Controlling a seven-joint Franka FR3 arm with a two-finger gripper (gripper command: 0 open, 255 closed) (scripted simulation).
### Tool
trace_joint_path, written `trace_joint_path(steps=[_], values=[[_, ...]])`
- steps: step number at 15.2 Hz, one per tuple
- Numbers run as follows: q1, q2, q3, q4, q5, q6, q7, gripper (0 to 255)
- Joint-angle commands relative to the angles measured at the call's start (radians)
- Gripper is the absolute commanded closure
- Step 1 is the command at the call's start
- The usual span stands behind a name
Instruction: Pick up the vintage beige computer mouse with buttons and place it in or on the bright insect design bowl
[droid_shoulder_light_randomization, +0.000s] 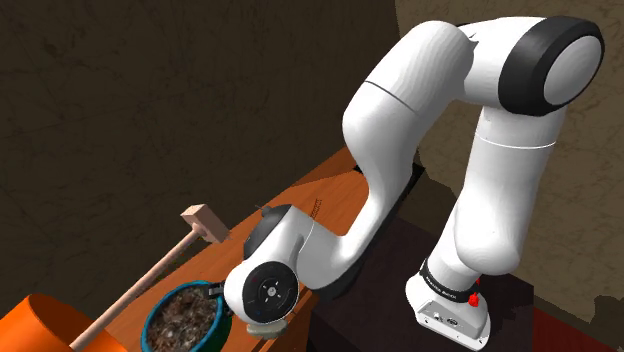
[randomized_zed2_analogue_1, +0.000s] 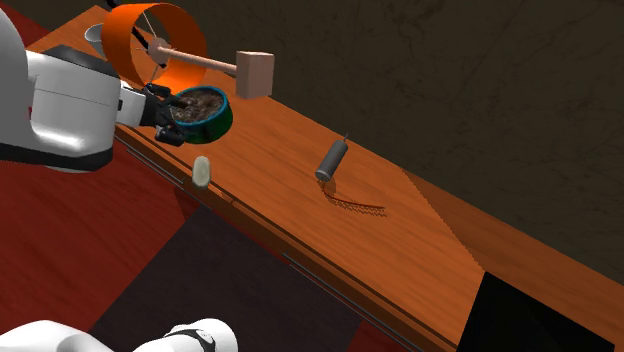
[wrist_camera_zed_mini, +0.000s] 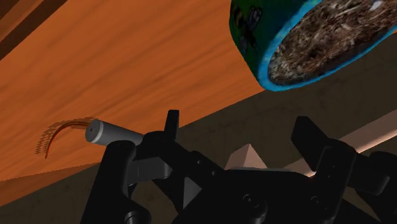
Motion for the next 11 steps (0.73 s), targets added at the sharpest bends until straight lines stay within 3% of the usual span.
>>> trace_joint_path(steps=[1, 3, 10, 11], values=[[0.003, 0.031, -0.016, 0.01, -0.043, 0.001, 0.024, 0], [0.006, 0.055, -0.029, 0.018, -0.072, 0.0, 0.039, 0], [0.007, 0.055, -0.029, 0.018, -0.072, 0.0, 0.039, 0], [0.007, 0.055, -0.029, 0.018, -0.072, 0.0, 0.039, 255]])
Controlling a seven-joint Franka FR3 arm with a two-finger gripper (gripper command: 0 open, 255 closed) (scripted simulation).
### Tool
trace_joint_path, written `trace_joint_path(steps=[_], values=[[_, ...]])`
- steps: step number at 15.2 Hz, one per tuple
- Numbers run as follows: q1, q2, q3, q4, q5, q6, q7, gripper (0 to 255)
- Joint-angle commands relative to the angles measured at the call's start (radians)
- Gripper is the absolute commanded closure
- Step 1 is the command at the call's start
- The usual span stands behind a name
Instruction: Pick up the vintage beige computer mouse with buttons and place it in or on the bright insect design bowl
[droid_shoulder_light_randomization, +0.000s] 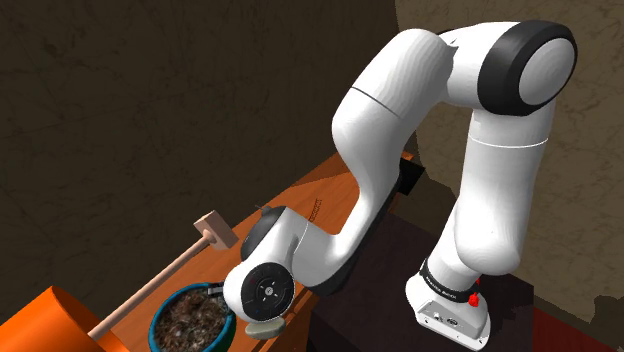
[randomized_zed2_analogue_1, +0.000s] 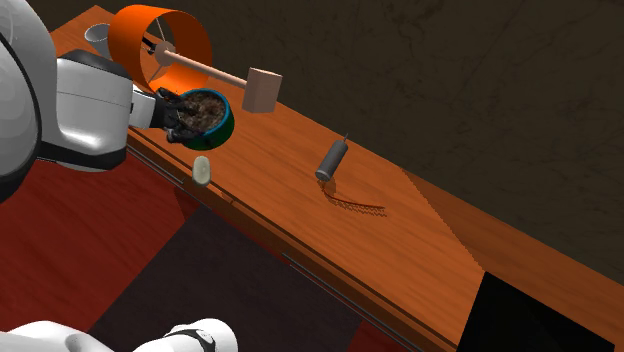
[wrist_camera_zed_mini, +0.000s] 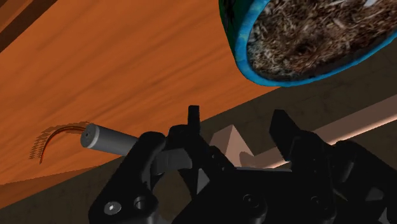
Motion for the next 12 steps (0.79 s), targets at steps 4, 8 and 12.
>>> trace_joint_path(steps=[4, 8, 12], values=[[0.0, 0.0, 0.0, 0.0, 0.0, 0.0, 0.0, 255], [0.0, 0.0, 0.0, 0.0, 0.0, 0.0, 0.0, 255], [0.01, 0.069, -0.012, 0.04, 0.119, -0.059, 0.162, 0]])
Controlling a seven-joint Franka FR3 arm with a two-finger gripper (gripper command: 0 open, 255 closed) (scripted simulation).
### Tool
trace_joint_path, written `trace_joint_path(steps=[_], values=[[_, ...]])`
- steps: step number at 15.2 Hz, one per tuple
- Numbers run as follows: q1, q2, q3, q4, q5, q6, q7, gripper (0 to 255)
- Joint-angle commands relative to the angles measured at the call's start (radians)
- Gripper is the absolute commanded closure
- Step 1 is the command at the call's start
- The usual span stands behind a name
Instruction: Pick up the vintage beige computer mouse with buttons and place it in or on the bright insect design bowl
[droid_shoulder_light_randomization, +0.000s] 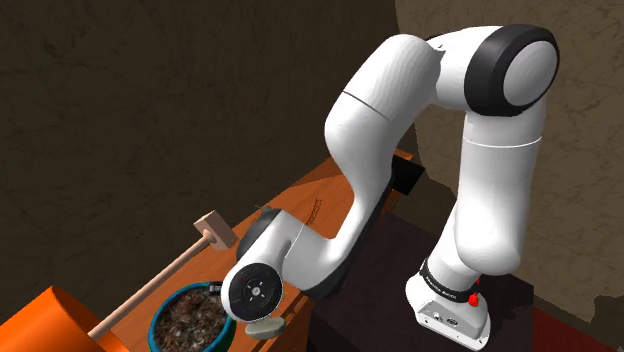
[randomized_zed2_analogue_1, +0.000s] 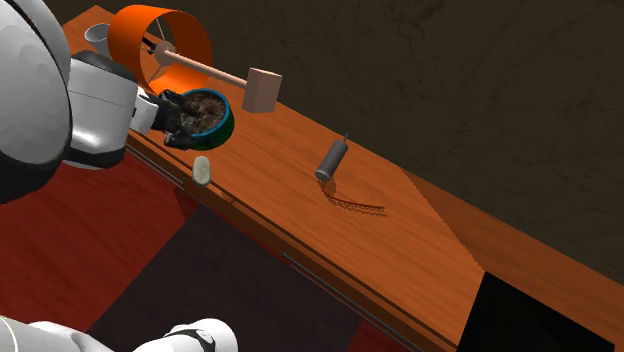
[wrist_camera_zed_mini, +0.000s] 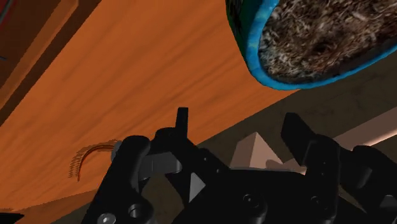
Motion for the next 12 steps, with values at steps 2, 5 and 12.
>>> trace_joint_path(steps=[2, 5, 12], values=[[0.005, 0.089, -0.018, 0.051, 0.169, -0.05, 0.234, 0], [0.214, 0.111, -0.263, 0.075, 0.468, 0.045, 0.4, 0], [0.674, 0.183, -0.732, 0.073, 1.109, 0.253, 0.4, 0]])
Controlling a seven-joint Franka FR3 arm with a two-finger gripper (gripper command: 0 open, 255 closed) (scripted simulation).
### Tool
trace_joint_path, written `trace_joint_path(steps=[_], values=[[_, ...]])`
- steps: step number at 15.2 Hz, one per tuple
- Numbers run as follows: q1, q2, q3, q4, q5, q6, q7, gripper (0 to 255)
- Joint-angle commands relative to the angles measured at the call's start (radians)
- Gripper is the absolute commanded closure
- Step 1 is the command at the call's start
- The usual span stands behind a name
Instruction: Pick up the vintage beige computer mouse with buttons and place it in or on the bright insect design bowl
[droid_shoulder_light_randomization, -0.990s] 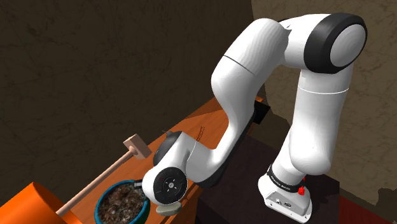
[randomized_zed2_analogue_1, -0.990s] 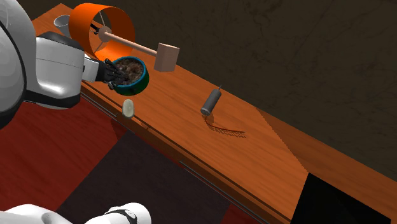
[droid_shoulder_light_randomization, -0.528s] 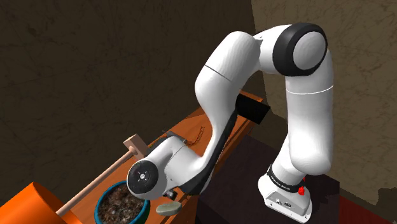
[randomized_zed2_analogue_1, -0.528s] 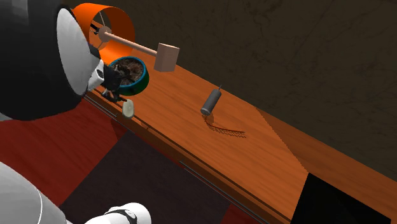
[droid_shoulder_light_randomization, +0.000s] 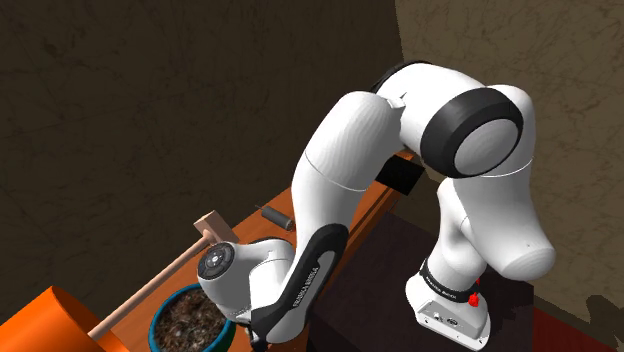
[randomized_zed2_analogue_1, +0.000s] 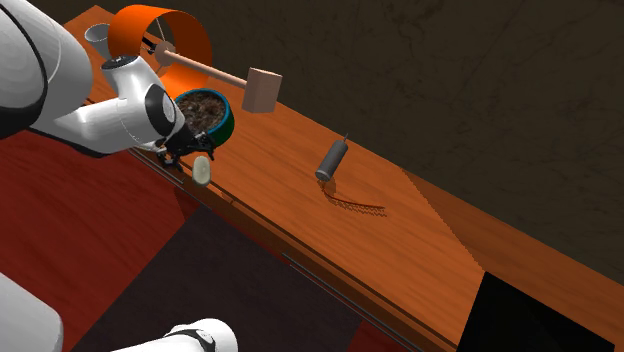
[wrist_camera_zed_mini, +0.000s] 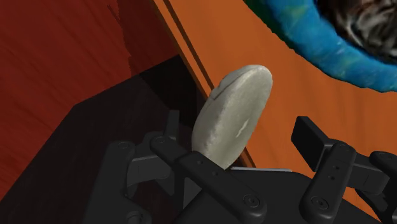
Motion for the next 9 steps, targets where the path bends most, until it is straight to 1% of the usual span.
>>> trace_joint_path(steps=[1, 5, 9], values=[[0.016, 0.022, -0.017, -0.002, 0.025, 0.028, 0.001, 0], [0.02, 0.066, -0.023, 0.002, 0.025, 0.068, 0.001, 0], [0.02, 0.066, -0.023, 0.002, 0.025, 0.068, 0.001, 0]])
